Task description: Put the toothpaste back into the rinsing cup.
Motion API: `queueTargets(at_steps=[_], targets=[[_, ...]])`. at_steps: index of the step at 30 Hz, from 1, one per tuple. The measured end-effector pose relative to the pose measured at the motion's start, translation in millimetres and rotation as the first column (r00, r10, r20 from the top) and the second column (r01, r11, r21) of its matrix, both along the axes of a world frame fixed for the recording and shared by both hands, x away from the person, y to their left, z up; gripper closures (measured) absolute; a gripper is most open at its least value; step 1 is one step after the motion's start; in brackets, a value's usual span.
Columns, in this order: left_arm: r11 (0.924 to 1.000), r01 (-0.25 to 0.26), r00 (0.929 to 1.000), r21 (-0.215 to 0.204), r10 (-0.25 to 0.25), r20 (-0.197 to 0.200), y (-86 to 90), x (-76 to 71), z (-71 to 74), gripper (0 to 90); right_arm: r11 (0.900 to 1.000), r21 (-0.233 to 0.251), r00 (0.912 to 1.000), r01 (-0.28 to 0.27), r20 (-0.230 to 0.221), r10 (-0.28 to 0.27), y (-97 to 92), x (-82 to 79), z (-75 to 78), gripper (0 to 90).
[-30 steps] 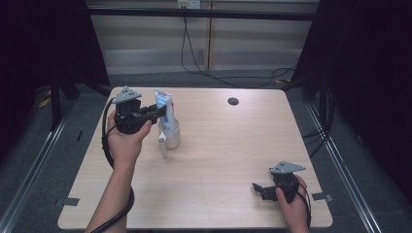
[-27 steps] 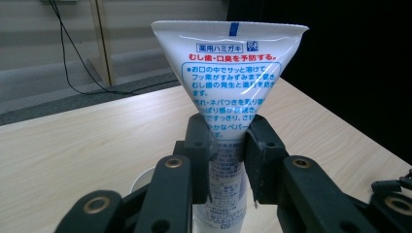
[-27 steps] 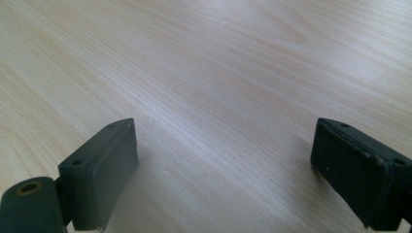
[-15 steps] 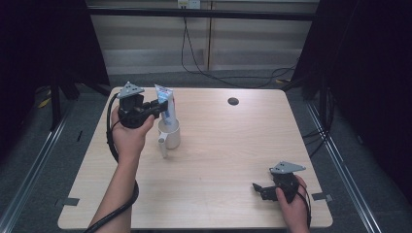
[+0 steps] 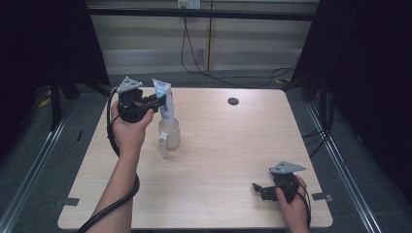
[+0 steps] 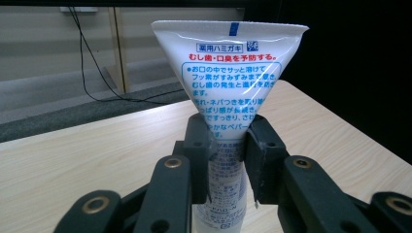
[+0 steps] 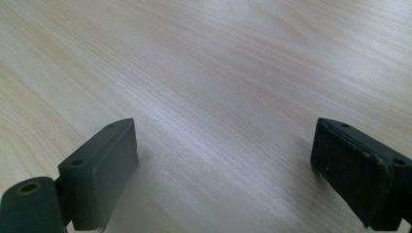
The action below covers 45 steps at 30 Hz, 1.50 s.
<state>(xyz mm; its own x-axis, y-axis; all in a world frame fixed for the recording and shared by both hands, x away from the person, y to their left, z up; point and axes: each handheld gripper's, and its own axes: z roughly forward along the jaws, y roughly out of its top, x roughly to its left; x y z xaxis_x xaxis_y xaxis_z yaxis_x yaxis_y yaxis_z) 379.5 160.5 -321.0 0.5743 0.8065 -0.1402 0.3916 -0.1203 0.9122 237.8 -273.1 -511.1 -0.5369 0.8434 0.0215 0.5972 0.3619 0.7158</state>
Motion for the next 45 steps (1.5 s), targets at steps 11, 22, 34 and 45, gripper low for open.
queueTargets(at_steps=[11, 22, 34, 45], targets=[[1.0000, -0.007, 1.0000, 0.007, 0.007, -0.004, -6.0, 7.8, -10.9, 73.0, 1.0000, -0.002, 1.0000, -0.002, 0.000, 0.002, -0.2, 0.0, 0.0, 9.2], [0.9996, -0.024, 0.9997, 0.017, 0.024, -0.007, -12.5, 11.2, -20.9, 72.9, 1.0000, -0.002, 1.0000, -0.003, 0.001, 0.003, -0.3, 0.1, 0.0, 9.2], [0.9982, -0.048, 0.9988, 0.036, 0.049, -0.009, -15.3, 13.5, -30.3, 72.8, 1.0000, -0.002, 1.0000, -0.003, 0.001, 0.003, -0.3, 0.1, 0.0, 9.2], [0.9969, -0.068, 0.9973, 0.041, 0.069, -0.025, -15.6, 15.3, -42.9, 72.6, 1.0000, -0.002, 1.0000, -0.002, 0.000, 0.002, -0.3, 0.1, 0.1, 9.2]])
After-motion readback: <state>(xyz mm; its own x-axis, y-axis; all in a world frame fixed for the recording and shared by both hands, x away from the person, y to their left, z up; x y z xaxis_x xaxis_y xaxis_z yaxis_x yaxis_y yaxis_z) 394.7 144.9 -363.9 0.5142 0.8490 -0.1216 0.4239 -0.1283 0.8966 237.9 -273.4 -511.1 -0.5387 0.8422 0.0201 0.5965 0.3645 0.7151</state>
